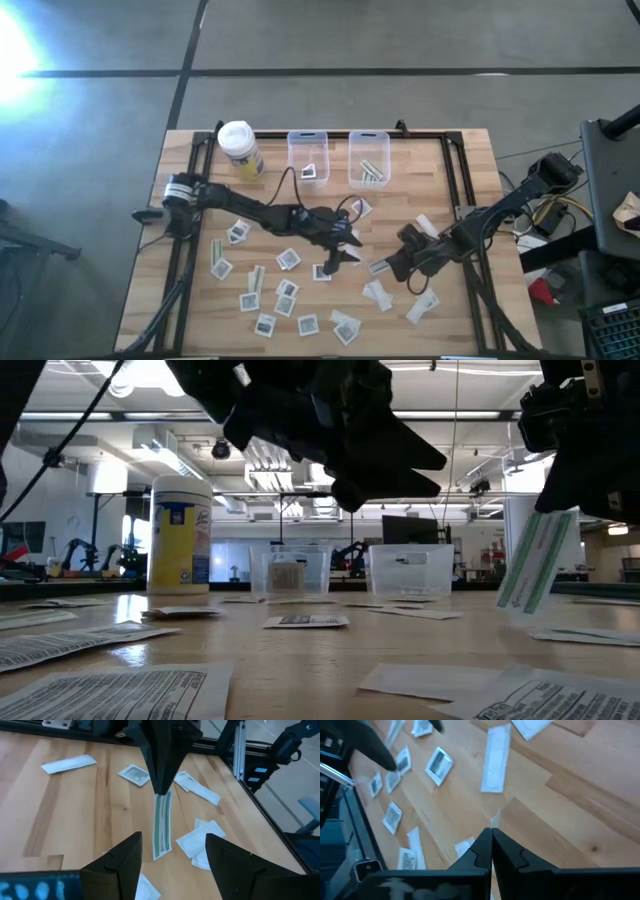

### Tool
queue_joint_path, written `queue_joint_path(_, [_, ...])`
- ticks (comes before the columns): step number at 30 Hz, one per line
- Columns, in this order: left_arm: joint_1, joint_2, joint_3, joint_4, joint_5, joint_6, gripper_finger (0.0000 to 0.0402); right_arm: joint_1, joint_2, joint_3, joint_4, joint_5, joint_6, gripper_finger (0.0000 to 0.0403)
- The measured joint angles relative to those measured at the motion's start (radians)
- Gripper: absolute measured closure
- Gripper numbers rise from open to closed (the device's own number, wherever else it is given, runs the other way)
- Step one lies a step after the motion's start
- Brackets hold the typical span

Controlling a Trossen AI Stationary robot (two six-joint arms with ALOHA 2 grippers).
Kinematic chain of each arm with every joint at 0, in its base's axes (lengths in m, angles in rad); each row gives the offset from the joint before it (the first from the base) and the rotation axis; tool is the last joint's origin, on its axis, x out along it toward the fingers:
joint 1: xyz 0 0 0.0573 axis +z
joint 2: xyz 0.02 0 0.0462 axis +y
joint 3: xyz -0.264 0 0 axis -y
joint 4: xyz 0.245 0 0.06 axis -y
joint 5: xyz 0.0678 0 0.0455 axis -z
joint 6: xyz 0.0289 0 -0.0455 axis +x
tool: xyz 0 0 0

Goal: Pick & Place First Aid Supplies
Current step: Put the bandage into the right transparent bin

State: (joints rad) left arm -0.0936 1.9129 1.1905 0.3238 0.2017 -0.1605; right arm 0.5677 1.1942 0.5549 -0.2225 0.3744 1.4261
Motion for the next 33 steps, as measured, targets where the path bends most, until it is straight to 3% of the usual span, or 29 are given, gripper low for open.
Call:
queue_joint_path(16, [0.02,0.165,0.114,-0.001,0.096,0.041,0.019,-0.026,0.0,0.0,0.084,0.002,-0.081,0.0395])
queue_joint_path(33, [0.022,0.163,0.123,0.006,0.176,0.039,0.0192,-0.041,0.0,-0.001,0.203,0.016,-0.197,0.0395])
